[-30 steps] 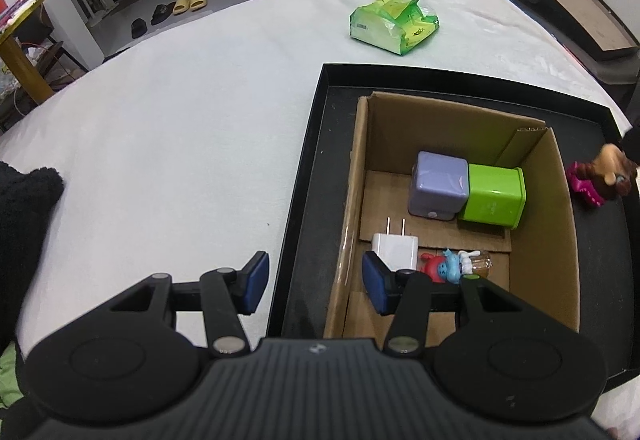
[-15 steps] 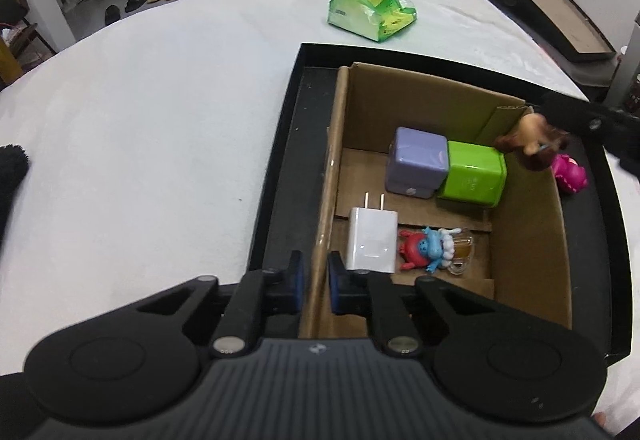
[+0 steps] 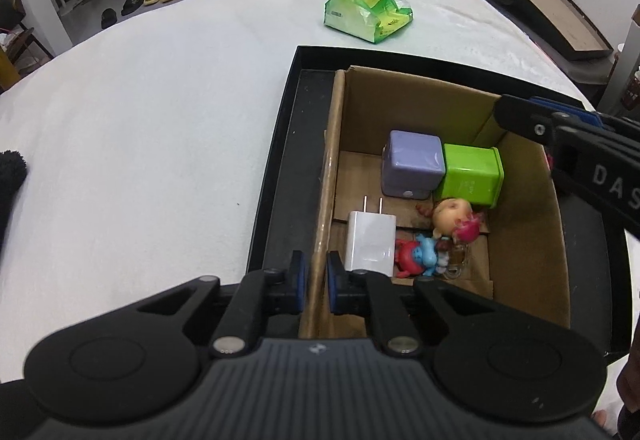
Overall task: Organize rigid objects
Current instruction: 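Lower the small doll into the box beside the figurine and release, then move the right gripper to the pink dinosaur toy on the tray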
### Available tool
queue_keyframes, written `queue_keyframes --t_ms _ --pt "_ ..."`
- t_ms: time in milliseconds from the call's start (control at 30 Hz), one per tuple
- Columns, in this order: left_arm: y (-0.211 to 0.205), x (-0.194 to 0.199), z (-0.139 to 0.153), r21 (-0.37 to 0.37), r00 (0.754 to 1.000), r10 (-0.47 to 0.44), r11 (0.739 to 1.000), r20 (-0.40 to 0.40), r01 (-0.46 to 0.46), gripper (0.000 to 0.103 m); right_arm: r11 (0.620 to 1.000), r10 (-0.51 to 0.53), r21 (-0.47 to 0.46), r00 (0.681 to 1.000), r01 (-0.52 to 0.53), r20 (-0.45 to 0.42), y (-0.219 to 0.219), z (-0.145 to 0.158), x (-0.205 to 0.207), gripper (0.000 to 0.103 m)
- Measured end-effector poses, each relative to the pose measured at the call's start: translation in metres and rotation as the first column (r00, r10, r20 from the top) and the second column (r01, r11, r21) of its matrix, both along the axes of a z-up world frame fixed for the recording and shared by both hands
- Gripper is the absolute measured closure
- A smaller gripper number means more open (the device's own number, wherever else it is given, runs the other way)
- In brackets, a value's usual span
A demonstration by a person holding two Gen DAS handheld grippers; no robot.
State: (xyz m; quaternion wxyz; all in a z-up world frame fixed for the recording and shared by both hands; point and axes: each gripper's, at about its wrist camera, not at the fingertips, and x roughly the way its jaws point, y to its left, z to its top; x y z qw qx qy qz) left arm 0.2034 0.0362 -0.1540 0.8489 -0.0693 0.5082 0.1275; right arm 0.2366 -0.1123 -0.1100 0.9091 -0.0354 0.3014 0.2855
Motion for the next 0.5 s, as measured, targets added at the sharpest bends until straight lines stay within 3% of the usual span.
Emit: queue_keyframes --t_ms 233,367,500 --pt "-0.005 0.004 0.002 0.021 1.0 0.001 1.0 -0.018 -0.001 0.092 0.998 -0.055 0.029 0.998 0.054 0.007 -0.016 0.007 0.0 0.071" --pt "-0.007 0.005 0.004 0.043 1.0 0.006 0.999 -0.027 -0.005 0.089 0.995 -0.097 0.023 0.995 0.096 0.009 -0.025 0.006 0.004 0.059" --pt "-0.007 0.006 0.006 0.051 0.999 0.019 0.999 -0.031 -0.018 0.089 0.992 -0.126 0.005 0.992 0.126 -0.001 -0.035 0.002 0.011 0.056"
